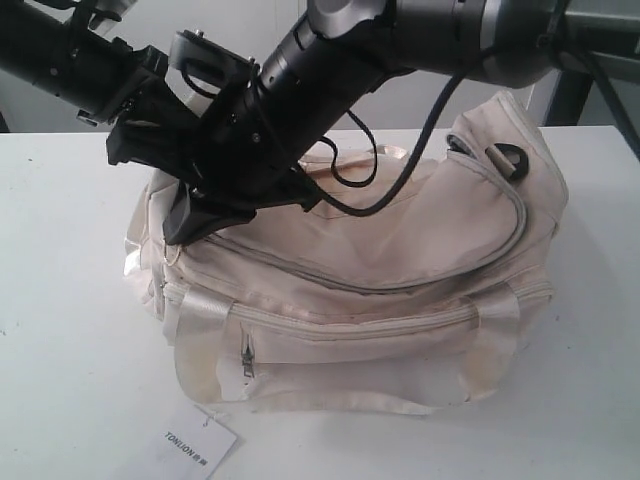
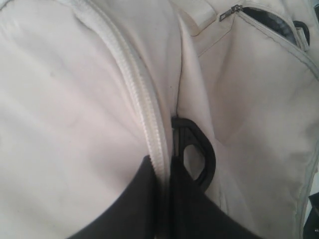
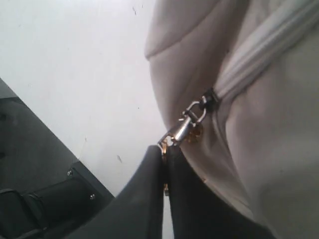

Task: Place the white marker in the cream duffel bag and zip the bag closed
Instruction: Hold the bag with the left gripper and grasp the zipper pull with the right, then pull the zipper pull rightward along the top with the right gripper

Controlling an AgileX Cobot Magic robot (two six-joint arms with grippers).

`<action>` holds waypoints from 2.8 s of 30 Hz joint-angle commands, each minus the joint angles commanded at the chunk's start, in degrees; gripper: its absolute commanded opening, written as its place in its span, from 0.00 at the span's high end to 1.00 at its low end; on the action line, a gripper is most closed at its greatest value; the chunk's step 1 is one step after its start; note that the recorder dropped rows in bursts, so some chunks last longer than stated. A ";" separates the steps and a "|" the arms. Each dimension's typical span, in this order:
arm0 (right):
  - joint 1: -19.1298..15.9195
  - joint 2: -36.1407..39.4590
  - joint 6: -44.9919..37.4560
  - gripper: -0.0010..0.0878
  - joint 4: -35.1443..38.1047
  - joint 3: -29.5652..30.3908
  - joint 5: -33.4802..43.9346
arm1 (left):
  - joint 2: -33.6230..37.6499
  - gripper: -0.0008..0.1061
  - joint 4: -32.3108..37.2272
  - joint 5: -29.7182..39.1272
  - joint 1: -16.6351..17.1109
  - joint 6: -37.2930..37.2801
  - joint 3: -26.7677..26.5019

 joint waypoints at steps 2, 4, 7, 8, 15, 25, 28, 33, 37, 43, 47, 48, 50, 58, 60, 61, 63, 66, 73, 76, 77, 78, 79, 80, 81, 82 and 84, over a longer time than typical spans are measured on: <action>0.23 0.00 -1.07 0.99 -0.17 0.10 1.29 | 0.00 0.99 0.00 0.00 0.00 0.00 0.00; 0.32 0.00 -1.48 0.99 -0.55 0.10 3.24 | 0.00 0.99 0.00 0.00 0.00 0.00 0.00; 0.32 0.00 -3.51 0.99 -0.55 0.10 6.02 | 0.00 0.99 0.00 0.00 0.00 0.00 0.00; 0.32 0.00 -3.92 0.99 -0.55 0.10 6.71 | 0.00 0.99 0.11 0.00 0.00 0.00 0.00; 0.32 0.00 -6.37 0.99 -0.55 0.10 9.49 | 0.00 0.99 3.31 0.00 0.00 0.00 0.00; 0.32 0.00 -6.91 0.99 -7.01 0.10 9.49 | 0.00 0.99 11.25 -1.34 0.00 0.00 0.00; 0.32 0.00 -6.91 0.99 -8.94 0.10 9.49 | 0.00 0.99 13.38 -1.59 0.00 0.00 0.00; 0.32 -0.47 -6.91 0.99 -11.17 0.10 9.49 | 0.00 0.99 15.71 -1.59 0.00 0.00 0.00; 0.32 -1.60 -6.91 0.99 -12.33 0.10 9.49 | 0.00 0.99 15.96 -1.59 0.00 0.00 0.00; 0.32 -4.51 -6.91 0.99 -17.95 0.10 9.49 | 0.00 0.99 15.96 -1.48 0.00 0.00 0.00; 0.32 -6.61 -6.91 0.99 -22.00 1.26 9.49 | 0.00 0.99 16.11 -1.37 0.00 0.00 0.00; 0.32 -7.34 -6.91 0.99 -22.63 2.32 9.49 | 0.00 0.99 16.11 -1.37 0.00 0.00 0.00; 0.32 -8.49 -6.79 0.99 -23.95 4.40 9.49 | 0.00 0.99 16.11 -1.37 0.00 0.00 0.00; 0.32 -11.22 -4.89 0.99 -27.63 7.46 9.49 | 0.00 0.99 16.70 -1.39 0.00 0.43 0.00; 0.32 -11.81 -4.75 0.99 -28.39 7.92 9.49 | 0.00 0.99 18.90 -1.49 0.00 0.43 0.00; 0.32 -12.19 -4.14 0.99 -29.19 8.16 9.49 | 0.00 0.99 20.03 -1.49 0.00 0.43 0.00; 0.32 -12.86 -3.23 0.99 -31.09 8.67 9.49 | 0.00 0.99 22.08 -1.49 0.00 0.43 0.00; 0.32 -13.63 -1.85 0.99 -34.11 10.28 9.49 | 0.00 0.99 23.93 -1.49 0.00 0.43 0.00; -2.60 -15.13 -0.76 0.99 -35.07 12.62 9.49 | 0.00 0.99 24.41 -1.60 0.00 0.43 0.00; -4.30 -16.12 -0.76 0.99 -35.40 13.60 9.49 | 0.00 0.99 25.41 -1.60 0.00 0.43 0.00; -4.56 -16.35 -0.76 0.99 -35.49 13.91 9.49 | 0.00 0.99 25.51 -1.60 0.00 0.43 0.00; -5.27 -17.05 -0.64 0.99 -36.26 14.41 9.49 | 0.00 0.99 25.51 -1.60 0.00 0.43 0.00; -5.60 -17.38 -0.64 0.99 -36.26 14.74 9.49 | 0.00 0.99 25.51 -1.60 0.00 0.43 0.00; -6.00 -17.64 -0.64 0.99 -36.26 15.02 9.49 | 0.00 0.99 25.51 -1.60 0.00 0.43 0.00; -6.54 -18.13 -0.64 0.99 -36.26 15.30 9.49 | 0.00 0.99 25.52 -1.72 0.00 0.43 0.00; -7.00 -18.42 -0.64 0.99 -36.26 15.59 9.49 | 0.00 0.99 25.52 -1.72 0.00 0.43 0.00; -7.77 -19.20 -0.64 0.99 -36.26 16.03 9.49 | 0.00 0.99 25.52 -1.50 0.00 0.43 0.00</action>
